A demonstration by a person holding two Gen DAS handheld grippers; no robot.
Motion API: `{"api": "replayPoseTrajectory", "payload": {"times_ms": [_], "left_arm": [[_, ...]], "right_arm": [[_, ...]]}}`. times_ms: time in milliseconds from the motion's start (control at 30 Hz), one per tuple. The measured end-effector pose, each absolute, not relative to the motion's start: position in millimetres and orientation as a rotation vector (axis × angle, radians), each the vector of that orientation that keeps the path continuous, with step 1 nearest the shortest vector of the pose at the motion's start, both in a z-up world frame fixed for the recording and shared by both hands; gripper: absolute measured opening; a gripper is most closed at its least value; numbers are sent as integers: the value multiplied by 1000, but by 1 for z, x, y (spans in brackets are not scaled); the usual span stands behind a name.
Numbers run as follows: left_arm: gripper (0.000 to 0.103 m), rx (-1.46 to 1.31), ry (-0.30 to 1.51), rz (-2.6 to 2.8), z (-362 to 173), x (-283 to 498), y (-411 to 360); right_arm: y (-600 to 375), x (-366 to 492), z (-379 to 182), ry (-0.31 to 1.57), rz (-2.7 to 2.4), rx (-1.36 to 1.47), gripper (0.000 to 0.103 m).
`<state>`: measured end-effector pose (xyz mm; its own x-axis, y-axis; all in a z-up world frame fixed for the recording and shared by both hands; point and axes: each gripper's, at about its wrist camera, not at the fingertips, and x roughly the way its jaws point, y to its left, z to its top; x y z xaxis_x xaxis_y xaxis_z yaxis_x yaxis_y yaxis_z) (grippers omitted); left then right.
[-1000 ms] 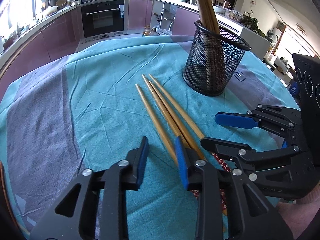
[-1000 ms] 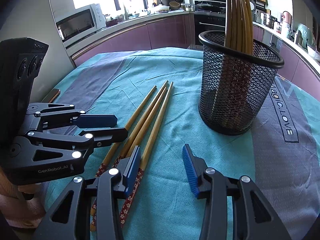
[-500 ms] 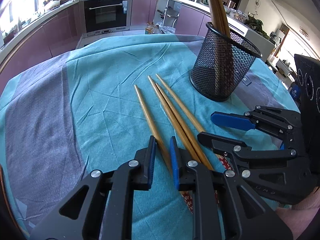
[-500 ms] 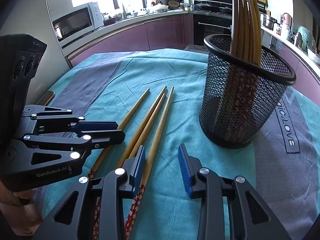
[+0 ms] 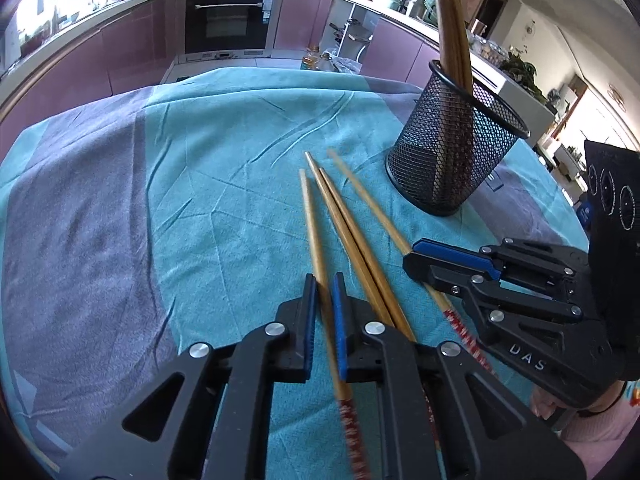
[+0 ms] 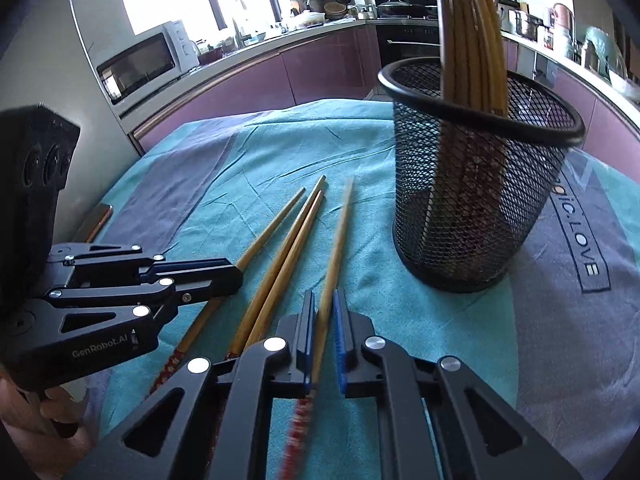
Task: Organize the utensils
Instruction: 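Close the left gripper on a chopstick while the right gripper grasps another, then lift the left gripper's chopstick into the mesh cup while the right gripper inserts its own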
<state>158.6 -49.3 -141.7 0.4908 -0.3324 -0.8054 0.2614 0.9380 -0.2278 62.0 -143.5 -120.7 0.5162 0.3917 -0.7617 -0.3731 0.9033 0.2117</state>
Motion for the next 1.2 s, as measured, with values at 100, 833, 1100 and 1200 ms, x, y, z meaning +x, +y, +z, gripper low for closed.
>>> {"api": "replayPoseTrajectory", "payload": {"times_ms": [100, 833, 1100, 1200], "left_arm": [[8, -94, 989, -362, -140, 155, -46], [8, -133, 827, -513, -64, 124, -31], [8, -152, 732, -565, -25, 115, -25], [8, -158, 708, -575, -13, 117, -27]], "right_arm": [[-147, 60, -120, 918, 463, 37, 6], [-177, 29, -57, 734, 564, 121, 6], [-200, 28, -33, 651, 541, 151, 6], [-207, 30, -25, 625, 535, 150, 6]]}}
